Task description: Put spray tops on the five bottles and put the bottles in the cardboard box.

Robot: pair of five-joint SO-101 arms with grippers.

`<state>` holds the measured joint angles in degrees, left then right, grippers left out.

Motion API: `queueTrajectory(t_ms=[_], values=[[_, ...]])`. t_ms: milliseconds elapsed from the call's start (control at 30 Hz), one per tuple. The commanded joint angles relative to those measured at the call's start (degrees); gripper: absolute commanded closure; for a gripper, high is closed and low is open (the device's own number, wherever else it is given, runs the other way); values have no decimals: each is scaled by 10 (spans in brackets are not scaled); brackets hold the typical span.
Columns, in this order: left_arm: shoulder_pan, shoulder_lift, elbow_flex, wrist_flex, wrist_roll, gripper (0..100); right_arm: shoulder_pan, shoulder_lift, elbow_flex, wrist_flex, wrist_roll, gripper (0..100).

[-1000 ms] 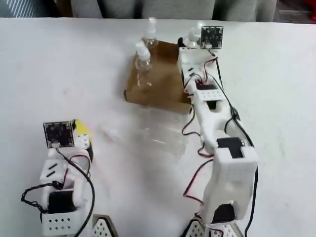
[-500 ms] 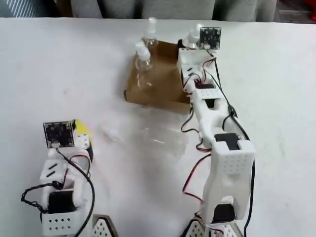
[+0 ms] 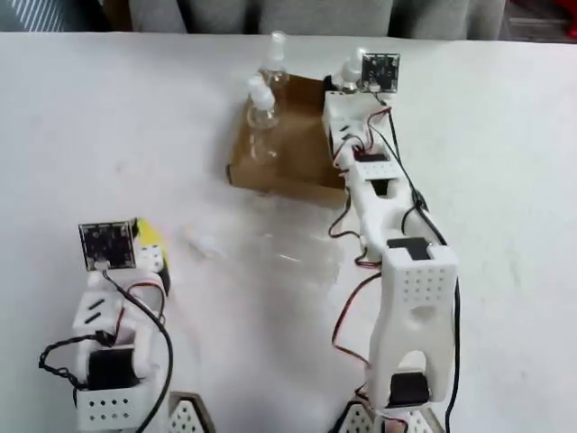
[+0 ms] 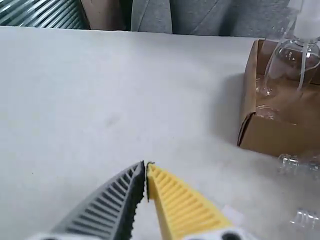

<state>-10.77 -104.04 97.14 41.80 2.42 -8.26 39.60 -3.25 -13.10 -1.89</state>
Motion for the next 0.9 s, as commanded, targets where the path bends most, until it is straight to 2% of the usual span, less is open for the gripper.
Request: queueTrajectory(t_ms=[0,867], values=[[-10,-7,-2,-9,-6,979,0,0,-29,-13,42,983],[-10,-7,-2,-9,-6,979,-7,16,-29,-9,45,982]])
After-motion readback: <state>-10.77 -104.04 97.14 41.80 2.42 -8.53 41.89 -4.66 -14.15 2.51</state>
